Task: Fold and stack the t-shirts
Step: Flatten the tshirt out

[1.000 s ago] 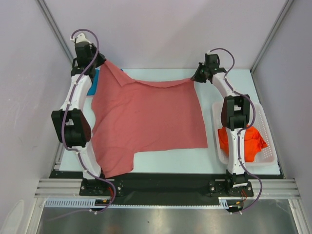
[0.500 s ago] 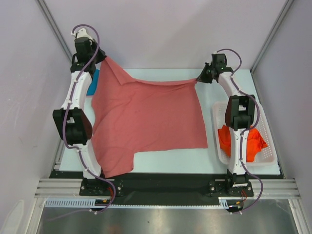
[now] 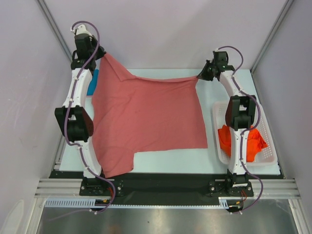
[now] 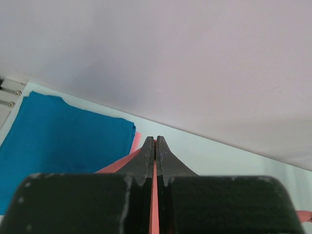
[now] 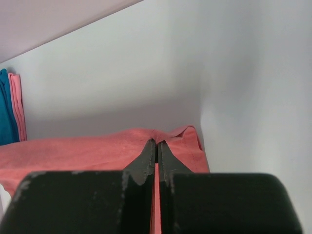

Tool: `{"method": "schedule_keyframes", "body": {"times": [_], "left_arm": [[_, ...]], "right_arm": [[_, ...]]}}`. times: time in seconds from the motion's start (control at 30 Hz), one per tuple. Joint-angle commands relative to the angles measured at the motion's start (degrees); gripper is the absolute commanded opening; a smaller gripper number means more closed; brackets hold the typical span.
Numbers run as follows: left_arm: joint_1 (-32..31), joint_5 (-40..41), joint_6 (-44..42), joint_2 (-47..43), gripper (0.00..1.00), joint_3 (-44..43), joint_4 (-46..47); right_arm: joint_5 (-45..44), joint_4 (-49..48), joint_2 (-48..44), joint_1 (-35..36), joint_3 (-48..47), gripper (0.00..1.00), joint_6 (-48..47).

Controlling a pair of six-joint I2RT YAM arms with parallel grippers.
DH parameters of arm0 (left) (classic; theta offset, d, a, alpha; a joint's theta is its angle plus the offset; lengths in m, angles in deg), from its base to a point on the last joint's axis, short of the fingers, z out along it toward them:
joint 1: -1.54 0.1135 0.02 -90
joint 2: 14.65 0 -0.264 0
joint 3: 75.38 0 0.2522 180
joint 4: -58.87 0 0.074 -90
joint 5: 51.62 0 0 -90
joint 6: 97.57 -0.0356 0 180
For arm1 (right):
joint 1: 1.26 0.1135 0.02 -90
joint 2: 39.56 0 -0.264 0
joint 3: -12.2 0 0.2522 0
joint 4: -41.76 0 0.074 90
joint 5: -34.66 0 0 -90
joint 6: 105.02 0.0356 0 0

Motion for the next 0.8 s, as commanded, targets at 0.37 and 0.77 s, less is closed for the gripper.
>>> {"method": "schedule_keyframes", "body": {"times": [0.37, 0.77], "left_arm": [[-0.37, 3.81, -4.94, 4.74, 0.00, -10.92, 2.13], [-0.37, 5.48, -5.73, 3.77, 0.00, -10.48, -1.03]], "right_arm": [[0.95, -1.72, -0.10, -1.27, -4.03, 0.00, 0.25], [1.39, 0.12, -0.36, -0.91, -4.03, 0.00, 0.26]]}}
